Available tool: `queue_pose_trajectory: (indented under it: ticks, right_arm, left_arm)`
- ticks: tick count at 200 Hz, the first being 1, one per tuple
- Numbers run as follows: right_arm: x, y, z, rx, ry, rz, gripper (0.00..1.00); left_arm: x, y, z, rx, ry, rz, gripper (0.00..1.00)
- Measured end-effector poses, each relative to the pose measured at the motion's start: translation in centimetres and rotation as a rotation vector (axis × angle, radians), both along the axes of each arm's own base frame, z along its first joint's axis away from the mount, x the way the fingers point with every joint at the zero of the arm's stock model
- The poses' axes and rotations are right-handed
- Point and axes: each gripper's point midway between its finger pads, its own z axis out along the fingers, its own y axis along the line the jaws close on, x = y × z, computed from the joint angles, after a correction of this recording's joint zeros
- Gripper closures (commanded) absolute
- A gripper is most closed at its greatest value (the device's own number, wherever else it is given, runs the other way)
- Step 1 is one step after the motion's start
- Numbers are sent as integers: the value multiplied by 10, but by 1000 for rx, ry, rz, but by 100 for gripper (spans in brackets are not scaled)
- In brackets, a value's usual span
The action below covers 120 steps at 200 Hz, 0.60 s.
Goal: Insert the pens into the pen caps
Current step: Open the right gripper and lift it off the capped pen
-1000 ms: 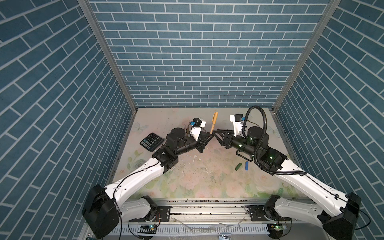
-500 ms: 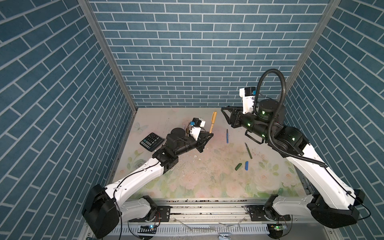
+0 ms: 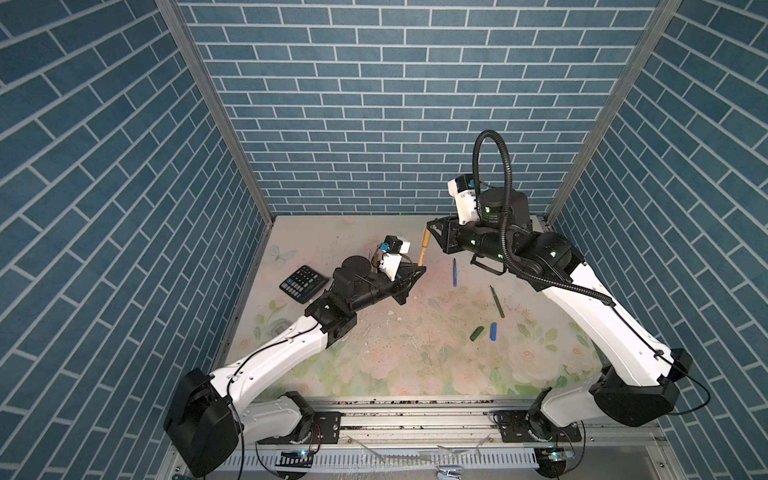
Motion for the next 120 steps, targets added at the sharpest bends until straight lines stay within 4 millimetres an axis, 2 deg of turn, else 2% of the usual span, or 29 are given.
queue_pose_trajectory:
  ticks: [34, 64, 86, 109, 120]
  right_arm:
    - [0, 4, 3, 7, -1, 17, 78]
    - [3, 8, 1, 1, -1, 27, 91]
    - [3, 9, 1, -2, -1, 31, 94]
    - [1, 12, -1, 3, 5, 47, 94]
    - [0, 14, -6, 1, 14, 59, 86]
  left_arm:
    - [0, 0, -4, 8, 9, 0, 100]
    - [1, 0, -6, 13, 17, 5, 100]
    - [2, 2, -9, 22, 29, 13, 100]
    - [3, 2, -11, 25, 33, 14, 100]
    - [2, 2, -11, 26, 34, 14, 100]
